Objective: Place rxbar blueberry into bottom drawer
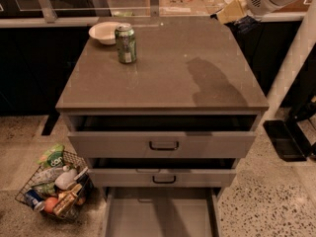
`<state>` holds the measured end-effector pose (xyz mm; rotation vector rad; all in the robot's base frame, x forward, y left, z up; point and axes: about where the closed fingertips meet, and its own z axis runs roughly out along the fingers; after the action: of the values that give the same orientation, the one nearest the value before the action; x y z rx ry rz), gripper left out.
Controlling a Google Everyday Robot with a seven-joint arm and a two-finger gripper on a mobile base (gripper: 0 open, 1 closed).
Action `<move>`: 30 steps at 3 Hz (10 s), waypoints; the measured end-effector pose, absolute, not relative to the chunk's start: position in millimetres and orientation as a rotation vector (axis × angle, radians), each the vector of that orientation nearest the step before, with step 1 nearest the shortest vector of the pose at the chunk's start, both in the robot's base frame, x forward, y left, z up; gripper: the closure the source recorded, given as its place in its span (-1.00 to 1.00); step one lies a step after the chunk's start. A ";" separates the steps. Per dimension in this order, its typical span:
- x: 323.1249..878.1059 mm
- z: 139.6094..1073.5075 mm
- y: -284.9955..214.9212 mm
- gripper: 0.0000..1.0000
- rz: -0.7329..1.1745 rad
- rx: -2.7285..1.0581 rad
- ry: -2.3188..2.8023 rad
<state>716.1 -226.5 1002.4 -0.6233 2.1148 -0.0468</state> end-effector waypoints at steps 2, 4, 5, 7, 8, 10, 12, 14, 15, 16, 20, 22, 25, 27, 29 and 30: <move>638.0 1013.0 -235.3 1.00 0.142 -0.739 2.093; 544.7 950.6 -237.7 1.00 0.244 -0.750 2.131; 504.7 911.2 -245.2 1.00 0.310 -0.759 2.169; 443.1 856.6 -236.4 1.00 0.400 -0.903 2.219; 443.1 856.6 -236.3 1.00 0.400 -0.903 2.219; 427.1 795.8 -250.1 1.00 0.384 -0.874 2.277; 367.6 700.6 -246.5 1.00 0.412 -0.914 2.312; 353.9 654.3 -229.1 1.00 0.380 -0.922 2.338; 363.0 641.3 -228.8 1.00 0.346 -0.907 2.342; 377.1 583.7 -228.5 1.00 0.283 -0.905 2.390; 403.5 407.6 -218.5 1.00 0.321 -1.105 2.313; 383.6 359.3 -191.6 1.00 0.627 -1.077 2.275; 406.0 284.0 -148.3 1.00 0.797 -1.133 2.157; 402.6 212.0 -99.1 1.00 0.936 -1.223 2.007; 389.7 186.7 -70.3 1.00 0.899 -1.345 1.961; 376.7 177.9 -51.1 1.00 0.805 -1.443 1.961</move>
Offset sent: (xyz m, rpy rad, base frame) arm -0.1711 -0.0100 -0.0038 0.1047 0.0840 0.2317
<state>376.7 -51.1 177.9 -1.4425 1.9614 0.8046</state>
